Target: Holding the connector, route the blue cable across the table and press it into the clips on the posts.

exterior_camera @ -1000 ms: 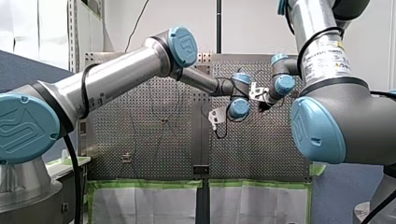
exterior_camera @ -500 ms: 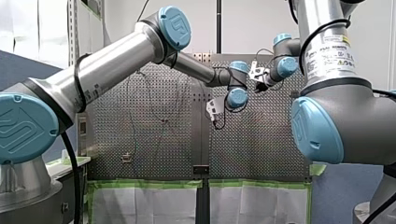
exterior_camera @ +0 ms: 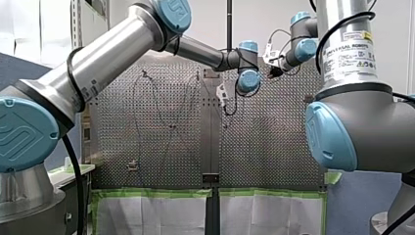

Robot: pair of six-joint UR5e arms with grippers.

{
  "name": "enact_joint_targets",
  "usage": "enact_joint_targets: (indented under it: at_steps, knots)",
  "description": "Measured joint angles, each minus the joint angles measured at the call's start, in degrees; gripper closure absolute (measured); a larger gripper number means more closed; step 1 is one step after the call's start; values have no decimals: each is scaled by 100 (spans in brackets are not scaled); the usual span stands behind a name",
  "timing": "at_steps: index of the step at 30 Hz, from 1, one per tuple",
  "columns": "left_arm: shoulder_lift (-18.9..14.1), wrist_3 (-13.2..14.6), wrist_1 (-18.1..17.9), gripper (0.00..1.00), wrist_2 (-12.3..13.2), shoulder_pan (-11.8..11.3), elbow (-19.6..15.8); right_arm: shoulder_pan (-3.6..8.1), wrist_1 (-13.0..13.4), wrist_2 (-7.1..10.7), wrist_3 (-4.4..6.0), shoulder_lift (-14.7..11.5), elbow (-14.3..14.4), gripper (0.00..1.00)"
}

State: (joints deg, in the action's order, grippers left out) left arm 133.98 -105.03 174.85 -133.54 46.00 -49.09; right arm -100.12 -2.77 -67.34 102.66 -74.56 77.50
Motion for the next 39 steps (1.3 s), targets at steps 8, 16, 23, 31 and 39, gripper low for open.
enact_joint_targets:
  at_steps: [8, 16, 23, 31, 39]
  knots:
    - [-385, 20, 149, 100, 5, 72, 221, 48, -10, 51, 36, -105, 0, 100]
    - [-697, 26, 158, 100, 69, 58, 167, 9, -7, 65, 38, -81, 5, 100]
    - [-744, 0, -95, 100, 340, -54, -112, -18, -25, -39, 38, -136, 6, 100]
    - [-465, -41, -90, 100, 618, -138, -389, -23, -26, -33, 38, -140, 6, 100]
    - [-344, -85, -286, 100, 780, -263, -298, -24, -26, -33, 38, -139, 6, 100]
